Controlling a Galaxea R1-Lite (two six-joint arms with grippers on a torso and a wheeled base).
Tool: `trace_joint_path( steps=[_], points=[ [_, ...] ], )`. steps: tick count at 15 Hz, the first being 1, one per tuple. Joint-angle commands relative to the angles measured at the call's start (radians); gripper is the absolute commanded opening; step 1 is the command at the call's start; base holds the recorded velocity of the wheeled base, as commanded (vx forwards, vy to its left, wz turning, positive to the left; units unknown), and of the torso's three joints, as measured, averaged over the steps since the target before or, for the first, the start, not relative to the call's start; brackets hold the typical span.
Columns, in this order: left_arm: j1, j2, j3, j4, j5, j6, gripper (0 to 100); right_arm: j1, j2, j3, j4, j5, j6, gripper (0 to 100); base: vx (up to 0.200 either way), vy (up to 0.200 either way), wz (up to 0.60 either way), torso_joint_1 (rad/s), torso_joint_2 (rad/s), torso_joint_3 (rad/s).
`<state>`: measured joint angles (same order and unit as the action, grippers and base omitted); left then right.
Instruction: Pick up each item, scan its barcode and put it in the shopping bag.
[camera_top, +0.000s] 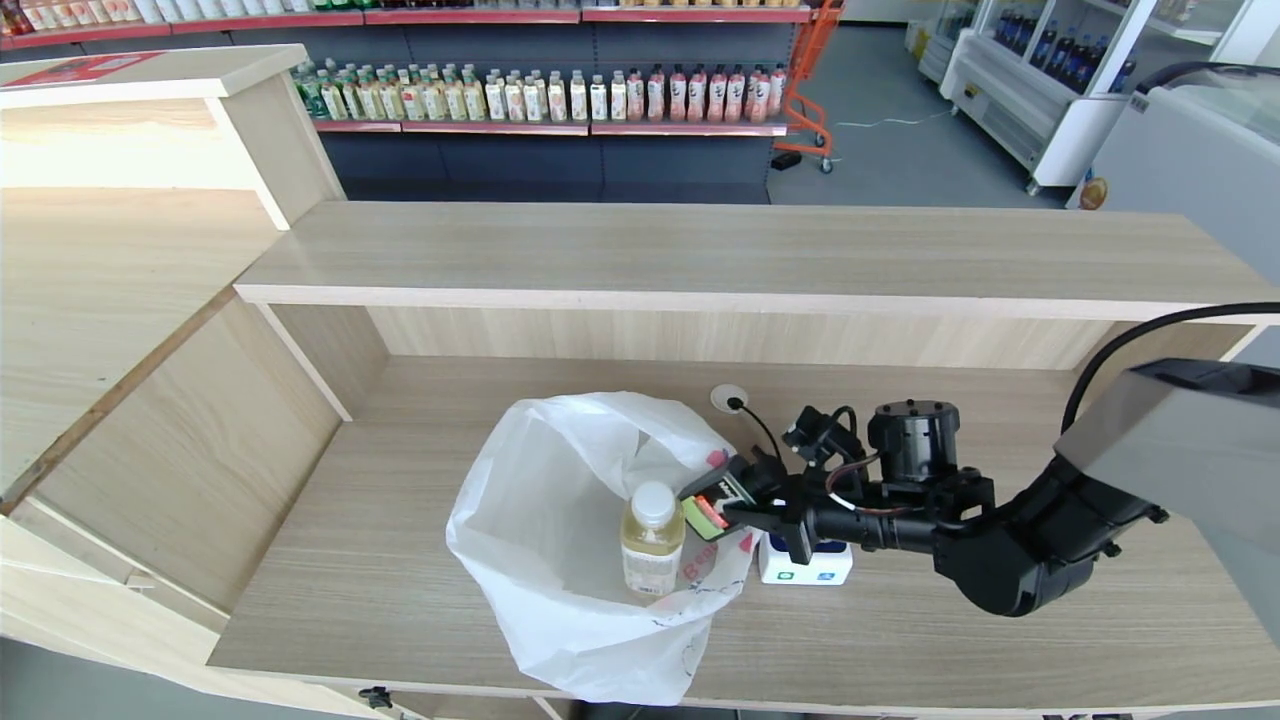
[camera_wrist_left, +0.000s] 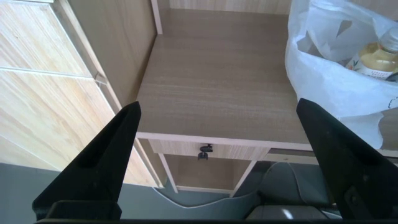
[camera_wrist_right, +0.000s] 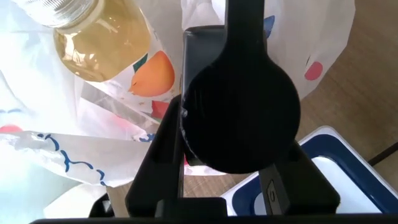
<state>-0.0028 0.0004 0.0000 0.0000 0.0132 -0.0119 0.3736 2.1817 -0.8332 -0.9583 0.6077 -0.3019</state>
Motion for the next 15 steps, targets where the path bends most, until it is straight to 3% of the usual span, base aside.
trace_joint_path(
  steps=[1,4,5,15],
  points=[
    [0.000,0.000,0.000,0.000,0.001,0.000,100,0.005,0.010,-0.009,0.000,0.000,-0.003,0,0.000,0.000,0.00,0.000,0.00,0.000],
    [0.000,0.000,0.000,0.000,0.001,0.000,100,0.010,0.021,-0.024,0.001,0.000,-0.003,0,0.000,0.000,0.00,0.000,0.00,0.000],
    [0.000,0.000,0.000,0.000,0.001,0.000,100,0.013,0.023,-0.026,0.003,-0.002,-0.003,100,0.000,0.000,0.00,0.000,0.00,0.000],
    [0.000,0.000,0.000,0.000,0.001,0.000,100,-0.035,-0.109,-0.037,0.007,-0.006,0.181,100,0.000,0.000,0.00,0.000,0.00,0.000]
  ],
)
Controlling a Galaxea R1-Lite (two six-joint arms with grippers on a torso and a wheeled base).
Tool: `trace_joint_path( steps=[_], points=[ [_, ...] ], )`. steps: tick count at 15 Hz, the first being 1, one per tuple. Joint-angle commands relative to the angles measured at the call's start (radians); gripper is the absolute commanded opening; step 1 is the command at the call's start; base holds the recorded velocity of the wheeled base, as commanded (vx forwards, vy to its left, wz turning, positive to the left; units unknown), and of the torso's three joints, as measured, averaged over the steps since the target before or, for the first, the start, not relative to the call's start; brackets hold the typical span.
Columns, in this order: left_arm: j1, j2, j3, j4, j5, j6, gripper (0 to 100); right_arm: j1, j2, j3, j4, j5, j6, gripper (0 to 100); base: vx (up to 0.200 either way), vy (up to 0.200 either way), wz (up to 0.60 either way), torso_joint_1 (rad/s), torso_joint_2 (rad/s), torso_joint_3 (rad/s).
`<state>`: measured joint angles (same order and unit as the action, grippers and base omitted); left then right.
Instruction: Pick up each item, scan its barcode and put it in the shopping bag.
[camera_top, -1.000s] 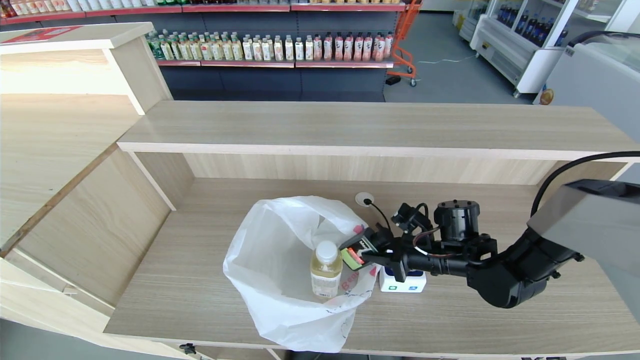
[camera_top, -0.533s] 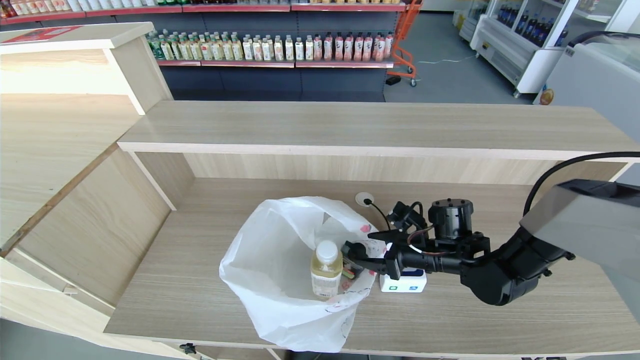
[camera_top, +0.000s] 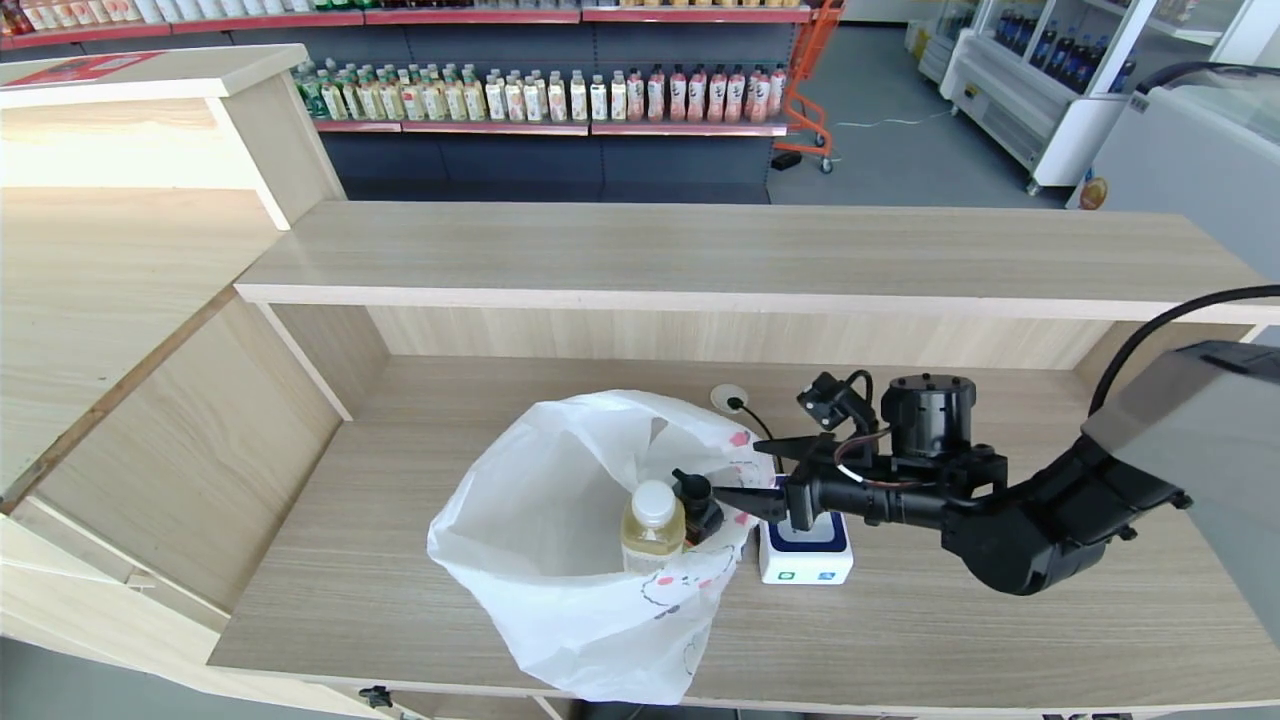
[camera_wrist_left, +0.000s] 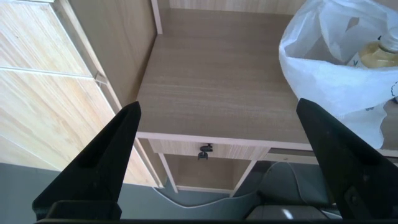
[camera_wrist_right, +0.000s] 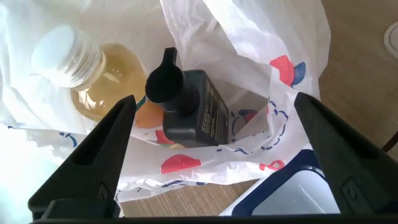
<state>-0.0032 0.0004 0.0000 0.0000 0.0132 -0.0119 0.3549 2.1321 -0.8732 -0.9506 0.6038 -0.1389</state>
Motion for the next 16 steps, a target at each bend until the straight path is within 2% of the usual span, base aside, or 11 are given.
trace_joint_path(
  steps=[1,4,6,7,9,10,12,13,14,16],
  points=[
    [0.000,0.000,0.000,0.000,0.001,0.000,100,-0.031,-0.112,0.022,0.000,-0.009,0.027,100,0.000,0.000,0.00,0.000,0.00,0.000],
    [0.000,0.000,0.000,0.000,0.001,0.000,100,-0.082,-0.344,0.137,0.053,-0.007,0.045,100,0.000,0.000,0.00,0.000,0.00,0.000],
    [0.000,0.000,0.000,0.000,0.001,0.000,100,-0.094,-0.537,0.211,0.112,-0.029,0.157,100,0.000,0.000,0.00,0.000,0.00,0.000],
    [0.000,0.000,0.000,0.000,0.001,0.000,100,-0.119,-0.626,0.280,0.116,-0.124,0.167,100,0.000,0.000,0.00,0.000,0.00,0.000],
    [0.000,0.000,0.000,0.000,0.001,0.000,100,-0.131,-0.870,0.491,0.187,-0.394,0.165,100,0.000,0.000,0.00,0.000,0.00,0.000],
    [0.000,0.000,0.000,0.000,0.001,0.000,100,-0.142,-1.018,0.602,0.254,-0.527,0.168,100,0.000,0.000,0.00,0.000,0.00,0.000],
    [0.000,0.000,0.000,0.000,0.001,0.000,100,-0.175,-1.357,0.801,0.437,-0.671,0.170,100,0.000,0.000,0.00,0.000,0.00,0.000],
    [0.000,0.000,0.000,-0.002,0.001,0.000,100,-0.220,-1.554,0.873,0.541,-0.676,0.160,100,0.000,0.000,0.00,0.000,0.00,0.000],
    [0.000,0.000,0.000,0.000,0.001,0.000,100,-0.267,-1.739,0.873,0.673,-0.674,0.163,100,0.000,0.000,0.00,0.000,0.00,0.000],
    [0.000,0.000,0.000,0.000,0.001,0.000,100,-0.324,-1.962,0.873,0.880,-0.688,0.179,100,0.000,0.000,0.00,0.000,0.00,0.000]
  ],
)
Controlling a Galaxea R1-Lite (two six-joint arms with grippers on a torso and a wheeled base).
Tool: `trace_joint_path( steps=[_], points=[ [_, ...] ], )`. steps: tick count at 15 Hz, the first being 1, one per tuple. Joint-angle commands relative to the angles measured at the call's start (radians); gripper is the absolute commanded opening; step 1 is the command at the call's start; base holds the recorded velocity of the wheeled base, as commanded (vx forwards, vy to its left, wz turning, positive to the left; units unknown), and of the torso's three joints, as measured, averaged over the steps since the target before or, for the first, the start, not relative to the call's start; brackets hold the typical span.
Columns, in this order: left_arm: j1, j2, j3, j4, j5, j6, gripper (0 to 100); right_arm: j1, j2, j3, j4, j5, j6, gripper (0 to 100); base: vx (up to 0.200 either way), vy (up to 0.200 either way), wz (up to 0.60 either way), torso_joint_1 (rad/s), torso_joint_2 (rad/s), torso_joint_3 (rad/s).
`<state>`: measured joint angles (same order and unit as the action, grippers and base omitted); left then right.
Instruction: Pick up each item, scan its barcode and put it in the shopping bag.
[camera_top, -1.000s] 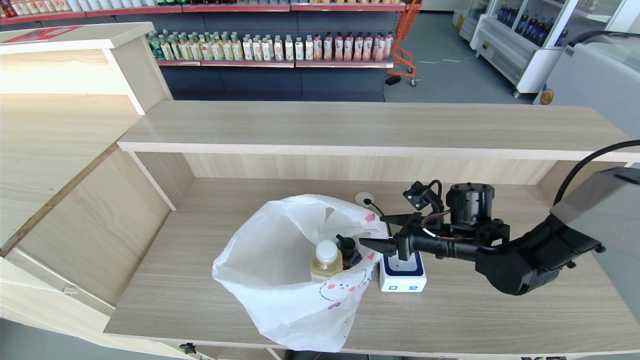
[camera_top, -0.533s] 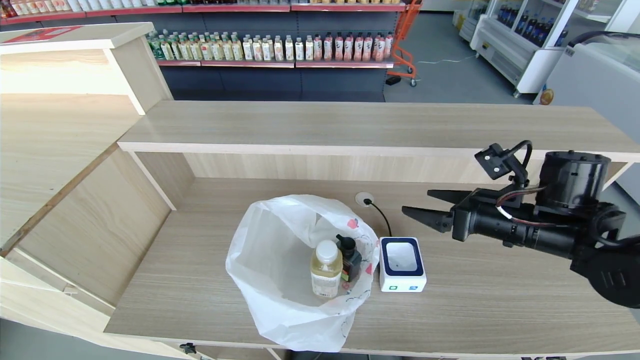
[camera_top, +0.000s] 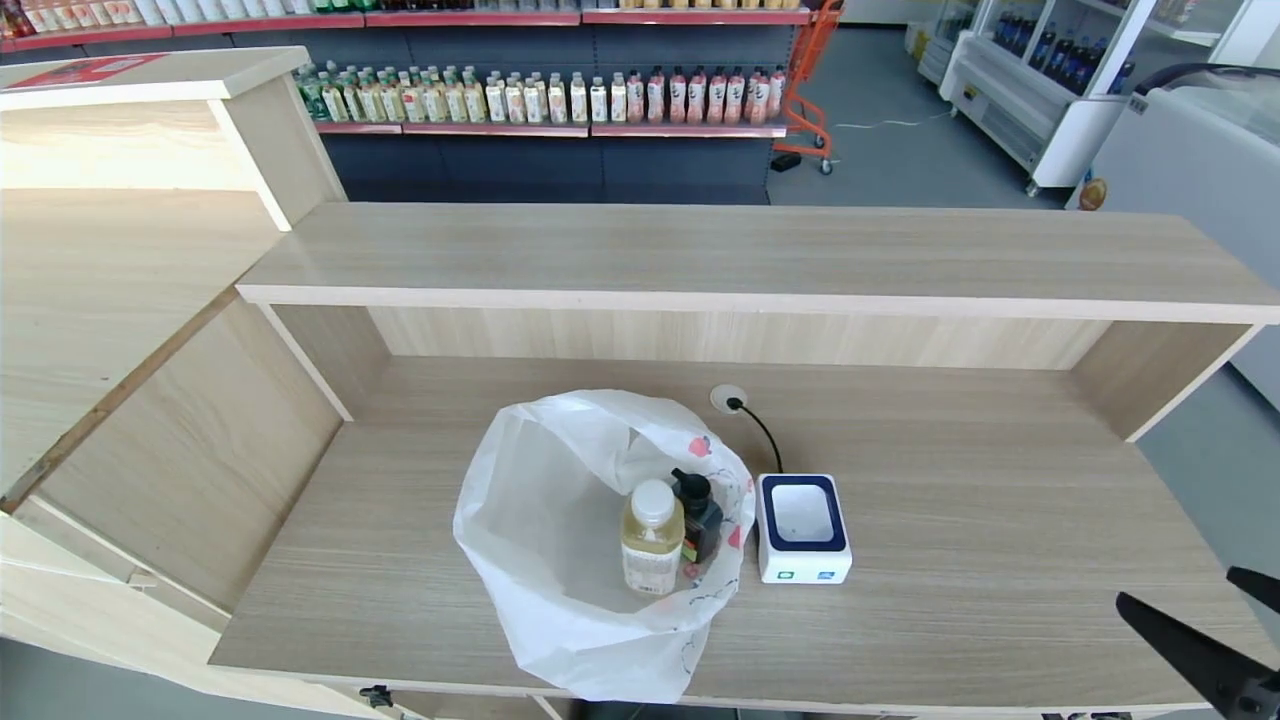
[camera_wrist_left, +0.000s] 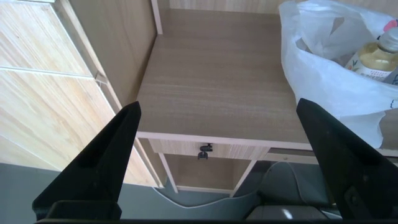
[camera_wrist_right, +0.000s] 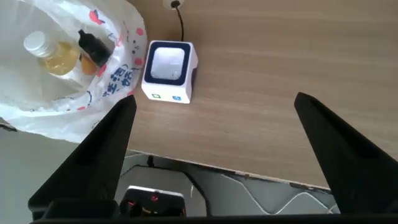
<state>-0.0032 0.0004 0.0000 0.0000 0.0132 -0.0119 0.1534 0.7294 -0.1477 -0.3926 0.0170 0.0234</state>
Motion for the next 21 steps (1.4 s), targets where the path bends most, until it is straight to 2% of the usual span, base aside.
trace_joint_path(
  steps=[1,10,11,18,20,21],
  points=[
    [0.000,0.000,0.000,0.000,0.001,0.000,100,-0.129,-0.663,0.148,0.374,-0.095,0.021,100,0.000,0.000,0.00,0.000,0.00,0.000],
    [0.000,0.000,0.000,0.000,0.001,0.000,100,-0.150,-0.729,0.148,0.382,-0.080,0.056,100,0.000,0.000,0.00,0.000,0.00,0.000],
    [0.000,0.000,0.000,0.000,0.001,0.000,100,-0.150,-0.729,0.148,0.382,-0.080,0.066,0,0.000,0.000,0.00,0.000,0.00,0.000],
    [0.000,0.000,0.000,0.000,0.001,0.001,100,-0.150,-0.729,0.148,0.382,-0.080,0.059,0,0.000,0.000,0.00,0.000,0.00,0.000],
    [0.000,0.000,0.000,-0.002,0.001,-0.008,100,-0.150,-0.729,0.148,0.382,-0.080,0.058,0,0.000,0.000,0.00,0.000,0.00,0.000],
    [0.000,0.000,0.000,-0.002,0.001,-0.008,100,-0.150,-0.729,0.148,0.382,-0.080,0.058,0,0.000,-0.200,0.00,0.002,0.00,-0.002]
  ],
)
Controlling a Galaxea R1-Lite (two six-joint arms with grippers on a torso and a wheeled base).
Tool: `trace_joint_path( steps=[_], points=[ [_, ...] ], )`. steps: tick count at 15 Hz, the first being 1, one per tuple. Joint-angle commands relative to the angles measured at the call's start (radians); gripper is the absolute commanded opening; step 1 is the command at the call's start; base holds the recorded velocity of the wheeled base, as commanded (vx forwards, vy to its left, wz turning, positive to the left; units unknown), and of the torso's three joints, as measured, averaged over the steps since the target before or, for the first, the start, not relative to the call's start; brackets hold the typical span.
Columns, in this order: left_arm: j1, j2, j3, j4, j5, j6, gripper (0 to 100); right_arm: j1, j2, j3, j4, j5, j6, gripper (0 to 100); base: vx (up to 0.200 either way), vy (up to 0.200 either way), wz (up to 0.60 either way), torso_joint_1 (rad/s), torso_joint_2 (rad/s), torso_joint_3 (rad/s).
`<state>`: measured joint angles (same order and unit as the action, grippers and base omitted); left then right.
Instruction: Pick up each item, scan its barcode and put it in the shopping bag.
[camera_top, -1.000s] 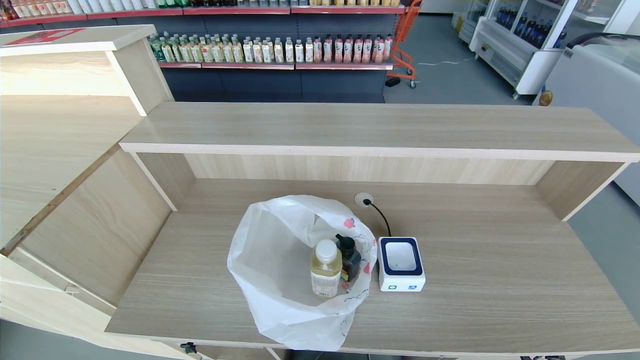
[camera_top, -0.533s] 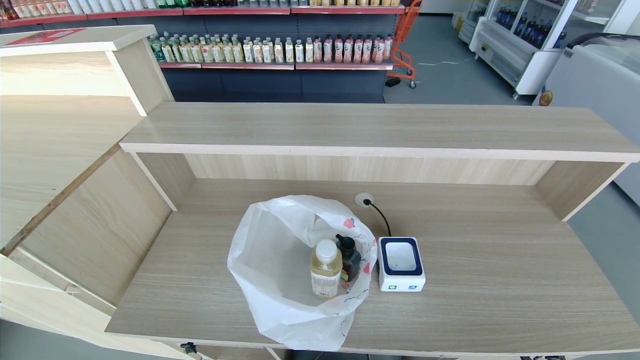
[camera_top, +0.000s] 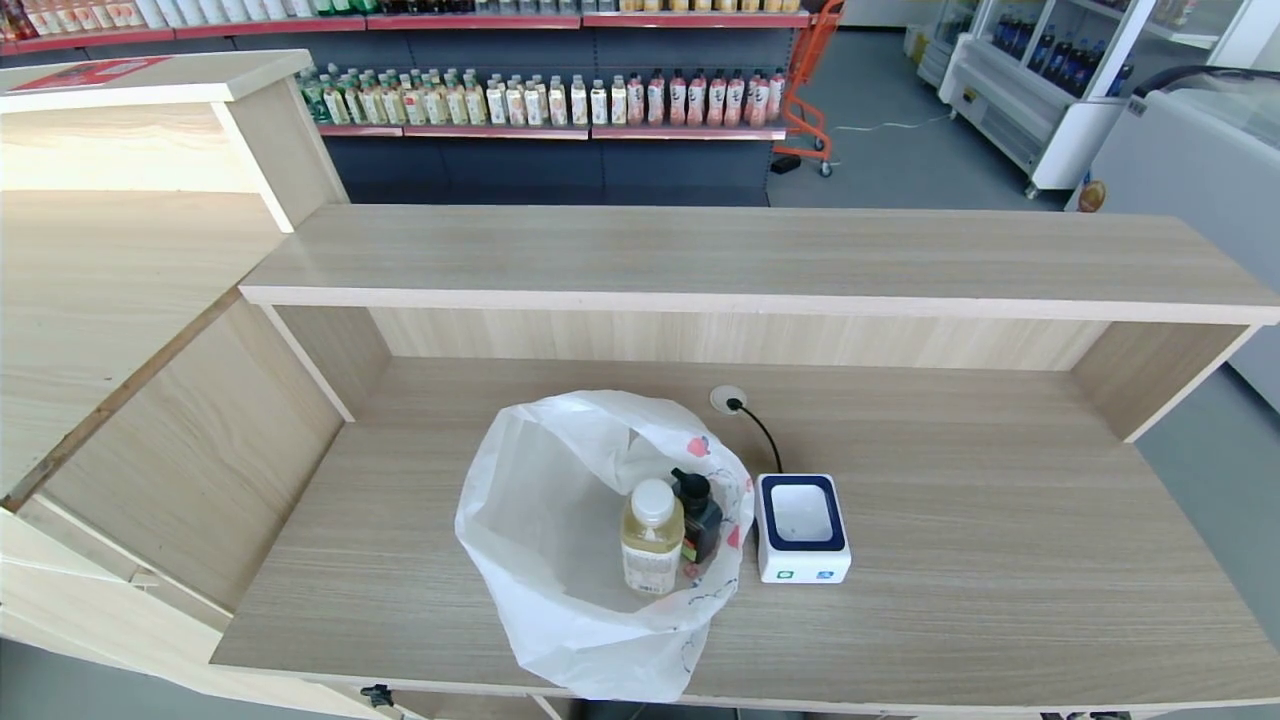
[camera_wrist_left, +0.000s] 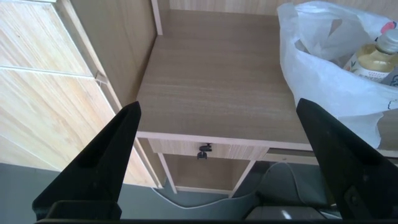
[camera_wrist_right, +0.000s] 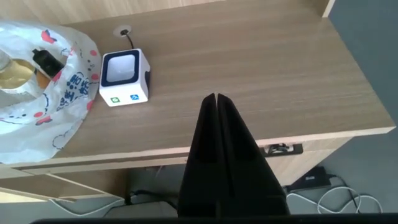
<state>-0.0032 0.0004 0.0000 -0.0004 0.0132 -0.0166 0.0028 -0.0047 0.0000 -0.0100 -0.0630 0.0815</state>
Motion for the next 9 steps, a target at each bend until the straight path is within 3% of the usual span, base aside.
trace_joint_path(
  steps=[1,9],
  points=[
    [0.002,0.000,0.000,0.000,0.001,0.003,100,0.000,0.005,0.000,-0.001,0.000,0.000,0,0.000,-0.200,0.00,0.007,0.00,0.002],
    [0.002,0.000,0.000,-0.001,0.001,0.007,100,0.000,0.005,0.000,-0.001,0.000,0.000,0,0.000,-0.200,0.00,0.001,0.00,0.001]
  ],
)
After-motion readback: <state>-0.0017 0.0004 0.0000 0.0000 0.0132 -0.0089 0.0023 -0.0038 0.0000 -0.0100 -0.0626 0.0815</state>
